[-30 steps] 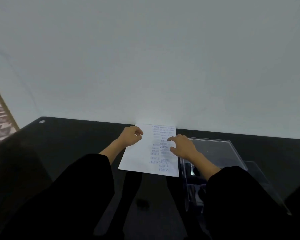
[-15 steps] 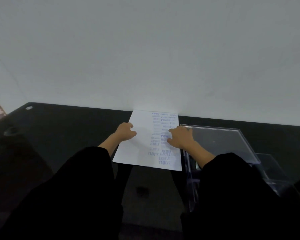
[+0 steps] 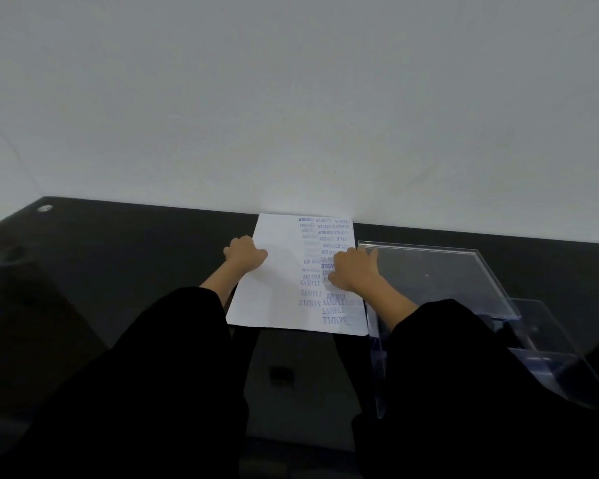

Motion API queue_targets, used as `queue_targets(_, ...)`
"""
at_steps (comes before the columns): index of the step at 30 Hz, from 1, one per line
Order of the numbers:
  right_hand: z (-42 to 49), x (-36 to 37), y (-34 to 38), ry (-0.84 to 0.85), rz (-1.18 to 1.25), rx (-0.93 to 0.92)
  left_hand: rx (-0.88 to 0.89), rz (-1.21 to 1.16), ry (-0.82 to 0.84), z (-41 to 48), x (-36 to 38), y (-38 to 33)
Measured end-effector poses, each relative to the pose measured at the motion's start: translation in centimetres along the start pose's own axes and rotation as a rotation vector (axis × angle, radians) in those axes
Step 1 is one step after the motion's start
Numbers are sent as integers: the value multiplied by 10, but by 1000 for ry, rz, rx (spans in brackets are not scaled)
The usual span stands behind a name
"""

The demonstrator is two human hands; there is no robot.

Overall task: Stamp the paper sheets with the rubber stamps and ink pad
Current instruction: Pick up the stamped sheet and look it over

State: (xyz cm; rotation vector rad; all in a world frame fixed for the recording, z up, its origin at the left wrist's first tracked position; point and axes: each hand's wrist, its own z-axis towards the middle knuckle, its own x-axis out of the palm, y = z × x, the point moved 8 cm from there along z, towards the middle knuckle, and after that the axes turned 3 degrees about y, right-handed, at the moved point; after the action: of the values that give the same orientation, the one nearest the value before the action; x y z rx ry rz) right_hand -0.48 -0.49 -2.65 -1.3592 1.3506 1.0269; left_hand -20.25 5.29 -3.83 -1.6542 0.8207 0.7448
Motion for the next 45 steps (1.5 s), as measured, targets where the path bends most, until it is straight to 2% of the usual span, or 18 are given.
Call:
queue_targets(6,1,2,0,-13,37,-9,-153,-378,1,4,-4,11)
queue_targets(10,1,4,-1,-16,54,-18,-201,-456,31,-1,7,15)
queue_targets(17,0,2,-4,-35,105,-13,7,-475,-68,-7,0,-9)
queue_targets(20,1,0,-9,-77,377,16,79,-571,-120,-9,-12,-10)
queue_targets(24,3,-14,-27,-245,842,103,146,-737,-114,-14,-29,-10)
queue_targets(28,4,-10,-31,-147,1394,82,199,-801,-91,-16,-43,-11)
queue_targets(30,2,-15,-32,-158,1565,66,212,-824,-78,-15,-51,-9)
queue_targets(34,-12,-50,-26,-342,1536,-28,229,-925,-49,-21,-68,-11)
queue_targets(39,-36,-91,-14,-548,1408,-131,310,-958,-96,-37,-93,-30)
queue_targets(42,-47,-92,-9,-545,1360,-142,325,-944,-91,-43,-94,-31)
queue_targets(45,-48,-75,-8,-451,1294,-90,320,-879,-57,-49,-81,-28)
